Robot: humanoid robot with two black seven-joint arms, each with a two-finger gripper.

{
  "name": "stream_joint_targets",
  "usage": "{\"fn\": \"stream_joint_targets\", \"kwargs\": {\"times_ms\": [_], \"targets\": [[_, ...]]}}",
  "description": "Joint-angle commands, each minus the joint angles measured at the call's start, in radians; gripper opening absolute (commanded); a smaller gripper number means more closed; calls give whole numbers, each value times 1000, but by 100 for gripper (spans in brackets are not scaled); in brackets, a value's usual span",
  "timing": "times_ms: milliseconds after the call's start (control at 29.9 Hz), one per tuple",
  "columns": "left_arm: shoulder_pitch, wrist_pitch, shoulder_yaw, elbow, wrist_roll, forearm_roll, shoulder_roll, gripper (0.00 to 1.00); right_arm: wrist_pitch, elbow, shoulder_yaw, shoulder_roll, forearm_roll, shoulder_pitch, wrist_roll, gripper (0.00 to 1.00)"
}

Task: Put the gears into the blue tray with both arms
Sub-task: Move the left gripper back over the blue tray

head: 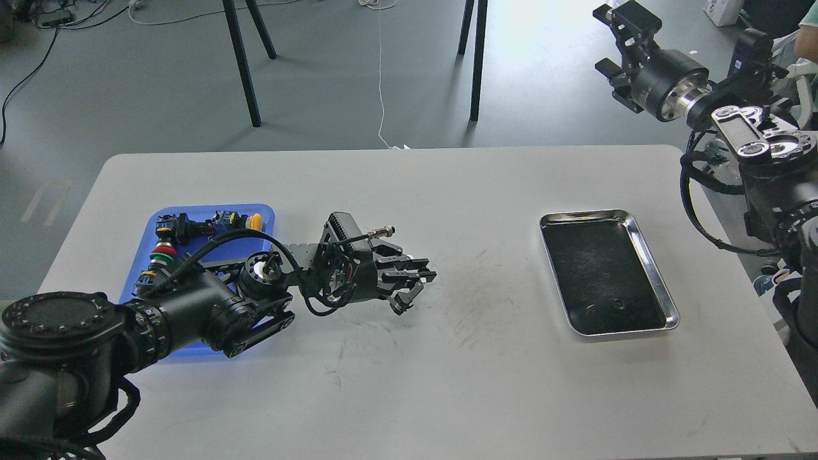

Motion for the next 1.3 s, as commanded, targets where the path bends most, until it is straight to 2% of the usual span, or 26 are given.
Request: {"fn": "stream_joint_targets", "kwargs": {"times_ms": [0,401,769,1270], "targets": [[-23,-3,1,0,0,-3,1,21,0,0,0,-1,0,-3,0,97],[-86,-17,2,0,0,3,87,22,0,0,1,0,2,-3,0,97],[-98,-29,51,-1,0,1,177,22,0,2,3,-1,3,-11,0,97],[-112,-31,53,-20,0,3,297,22,0,9,76,11,5,-78,0,97]]}}
